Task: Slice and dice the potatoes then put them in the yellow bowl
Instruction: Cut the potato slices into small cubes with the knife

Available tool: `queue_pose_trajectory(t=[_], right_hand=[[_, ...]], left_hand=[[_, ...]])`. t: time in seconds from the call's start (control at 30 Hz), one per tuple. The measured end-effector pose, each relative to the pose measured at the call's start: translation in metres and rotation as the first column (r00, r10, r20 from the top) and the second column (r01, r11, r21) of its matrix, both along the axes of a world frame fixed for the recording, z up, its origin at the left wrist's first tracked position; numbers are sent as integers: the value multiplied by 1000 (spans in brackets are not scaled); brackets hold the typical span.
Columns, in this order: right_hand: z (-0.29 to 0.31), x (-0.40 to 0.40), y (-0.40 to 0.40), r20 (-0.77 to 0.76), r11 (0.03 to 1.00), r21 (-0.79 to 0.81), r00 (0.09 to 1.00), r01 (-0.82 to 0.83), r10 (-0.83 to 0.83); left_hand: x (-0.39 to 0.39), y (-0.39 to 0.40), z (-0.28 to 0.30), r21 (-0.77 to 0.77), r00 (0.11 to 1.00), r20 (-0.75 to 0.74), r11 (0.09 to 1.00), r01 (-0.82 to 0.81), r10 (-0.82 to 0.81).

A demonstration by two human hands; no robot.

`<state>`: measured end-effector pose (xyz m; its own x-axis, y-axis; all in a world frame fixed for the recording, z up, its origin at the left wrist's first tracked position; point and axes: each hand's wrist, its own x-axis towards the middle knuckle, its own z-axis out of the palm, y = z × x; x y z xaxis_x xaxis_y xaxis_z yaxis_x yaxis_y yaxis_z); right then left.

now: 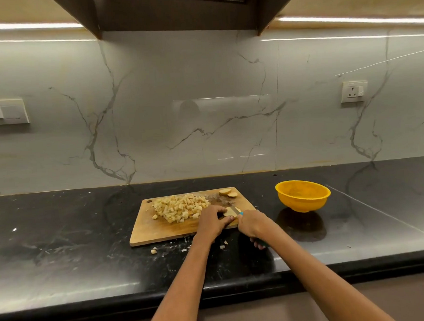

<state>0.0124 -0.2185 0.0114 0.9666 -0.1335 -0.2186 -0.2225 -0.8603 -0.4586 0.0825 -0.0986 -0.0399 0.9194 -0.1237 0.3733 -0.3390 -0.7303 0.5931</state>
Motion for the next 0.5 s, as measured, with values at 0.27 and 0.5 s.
queue_pose_trajectory(t=[0.27,0.5], right_hand=[[-9,-10,-4,120,973,-216,987,-77,105],[-20,-36,-16,241,934,-354,960,-49,141]], left_hand=[[-5,-2,1,9,999,19,999,-32,32],[-6,-2,-3,-8,999,33,999,-41,41]])
